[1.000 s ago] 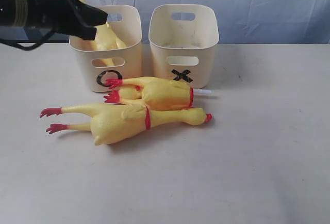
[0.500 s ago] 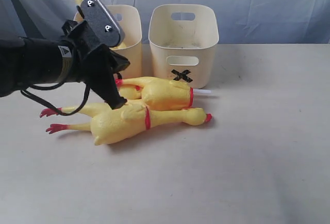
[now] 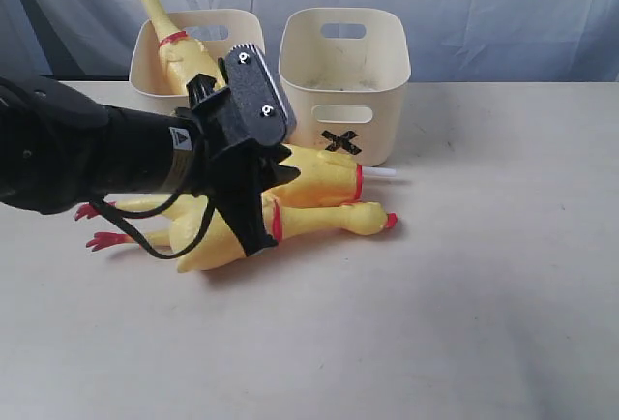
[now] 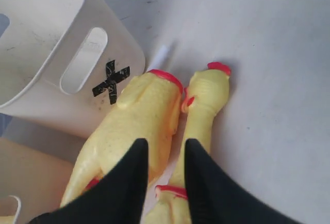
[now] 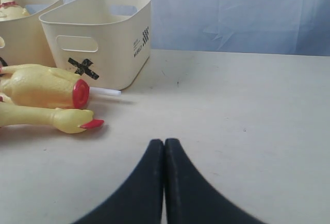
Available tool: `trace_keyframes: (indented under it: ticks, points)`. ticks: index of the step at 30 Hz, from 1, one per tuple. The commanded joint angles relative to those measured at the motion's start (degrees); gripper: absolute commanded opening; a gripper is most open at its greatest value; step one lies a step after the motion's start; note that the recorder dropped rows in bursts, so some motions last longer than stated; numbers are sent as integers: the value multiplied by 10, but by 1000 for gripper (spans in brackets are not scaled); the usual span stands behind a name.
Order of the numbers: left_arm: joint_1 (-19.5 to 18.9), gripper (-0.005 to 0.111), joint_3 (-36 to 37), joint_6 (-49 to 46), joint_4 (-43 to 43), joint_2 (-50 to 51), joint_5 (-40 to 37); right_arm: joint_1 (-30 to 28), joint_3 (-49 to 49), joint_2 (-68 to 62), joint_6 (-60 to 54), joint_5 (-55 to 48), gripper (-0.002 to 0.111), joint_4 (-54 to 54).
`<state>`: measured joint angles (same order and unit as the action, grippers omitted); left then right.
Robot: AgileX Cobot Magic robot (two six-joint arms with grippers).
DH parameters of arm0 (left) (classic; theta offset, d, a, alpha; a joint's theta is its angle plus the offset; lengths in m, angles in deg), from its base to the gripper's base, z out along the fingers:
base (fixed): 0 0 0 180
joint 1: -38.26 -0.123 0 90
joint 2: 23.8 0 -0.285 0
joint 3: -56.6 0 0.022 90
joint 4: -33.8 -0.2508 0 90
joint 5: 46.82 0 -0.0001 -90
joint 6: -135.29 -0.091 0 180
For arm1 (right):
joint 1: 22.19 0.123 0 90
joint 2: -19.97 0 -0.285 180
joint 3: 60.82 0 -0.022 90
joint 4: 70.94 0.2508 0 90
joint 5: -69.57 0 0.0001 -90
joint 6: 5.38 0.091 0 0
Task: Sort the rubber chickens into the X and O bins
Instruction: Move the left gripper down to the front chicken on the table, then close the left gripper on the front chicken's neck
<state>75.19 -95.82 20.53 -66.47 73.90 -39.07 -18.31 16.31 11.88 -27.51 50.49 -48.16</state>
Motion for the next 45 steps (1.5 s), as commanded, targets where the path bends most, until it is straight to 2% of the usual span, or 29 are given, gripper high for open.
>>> trace_keyframes:
  ticks: [1,3,9,14,19,22,25,30,36,45]
  points:
    - [24,46,3,-10,3,11,-56,2,1,3,-1,4,-1,-2]
    - [36,50,3,-10,3,18,-77,2,1,3,-1,4,-1,-2]
    - [74,50,3,-10,3,60,-107,2,1,3,-1,4,-1,-2]
    - [124,50,2,-29,3,106,-208,2,1,3,-1,4,-1,-2]
    - [153,50,-14,-32,3,147,-228,2,1,3,-1,4,-1,-2]
    - [169,50,-32,-40,3,172,-271,2,1,3,-1,4,-1,-2]
    - [175,50,-56,-75,12,198,-320,2,1,3,-1,4,-1,-2]
    - [175,50,-95,-175,110,227,-326,2,1,3,-1,4,-1,-2]
    - [175,50,-133,-224,179,249,-332,2,1,3,-1,4,-1,-2]
    - [175,50,-145,-295,225,251,-320,2,1,3,-1,4,-1,-2]
